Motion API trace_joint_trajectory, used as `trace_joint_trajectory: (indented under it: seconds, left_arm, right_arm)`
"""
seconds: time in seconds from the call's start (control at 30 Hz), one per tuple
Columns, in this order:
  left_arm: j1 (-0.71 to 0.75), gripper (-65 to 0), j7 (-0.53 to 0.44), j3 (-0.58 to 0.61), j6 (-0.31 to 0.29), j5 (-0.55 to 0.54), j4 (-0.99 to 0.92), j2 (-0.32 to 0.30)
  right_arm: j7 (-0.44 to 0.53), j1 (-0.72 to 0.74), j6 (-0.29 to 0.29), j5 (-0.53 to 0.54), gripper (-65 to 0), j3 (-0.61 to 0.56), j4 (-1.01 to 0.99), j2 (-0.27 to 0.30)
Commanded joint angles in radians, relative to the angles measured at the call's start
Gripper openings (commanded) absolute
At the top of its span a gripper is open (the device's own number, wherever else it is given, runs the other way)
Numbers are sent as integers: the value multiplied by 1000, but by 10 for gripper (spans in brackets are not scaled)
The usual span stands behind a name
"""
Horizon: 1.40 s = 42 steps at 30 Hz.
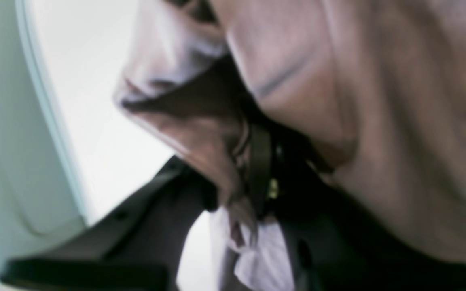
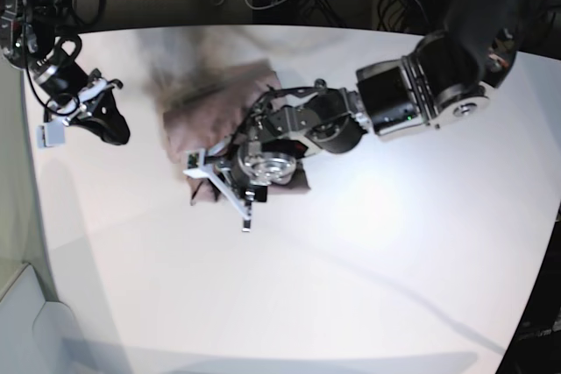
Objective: Layout the t-shirt on the table in an organized manner, then fold the t-shirt properly
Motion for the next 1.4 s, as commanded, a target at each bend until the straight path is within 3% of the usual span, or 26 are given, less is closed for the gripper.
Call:
trace_joint_trajectory:
  seconds: [0.0,0.43,0.5,0.67,0.8,1.13,1.17,1.3,1.37]
  left_arm:
    - [-37,-596,-15,3,11,12,16,28]
    - [-83,-592,-16,107,11,12,-175,170]
    - [-82,-591,-7,106,11,12,-173,174]
    - [-80,-499,-16,83,24,11,-173,175]
    - [-79,-498,-18,-10,14,11,-172,177]
    - [-79,-497,-64,-16,10,11,-172,167]
    - [-79,-497,-62,-16,-4,11,-172,167]
    - [-79,-497,-59,-23,-176,11,-172,167]
    - [-79,-497,-59,-23,-228,11,-176,167]
  right_arm:
    - [21,-5,18,18,-603,22,17,15]
    - [21,-39,18,18,-603,120,17,13]
    - [21,-47,18,18,-603,127,17,12]
    - [21,-43,18,18,-603,127,17,12]
    - [21,-42,18,18,-603,122,17,12]
    - [21,-40,18,18,-603,120,16,10]
    - [21,-40,18,18,-603,120,16,10]
    - [21,-40,18,18,-603,120,16,10]
    - [21,-40,18,18,-603,120,16,10]
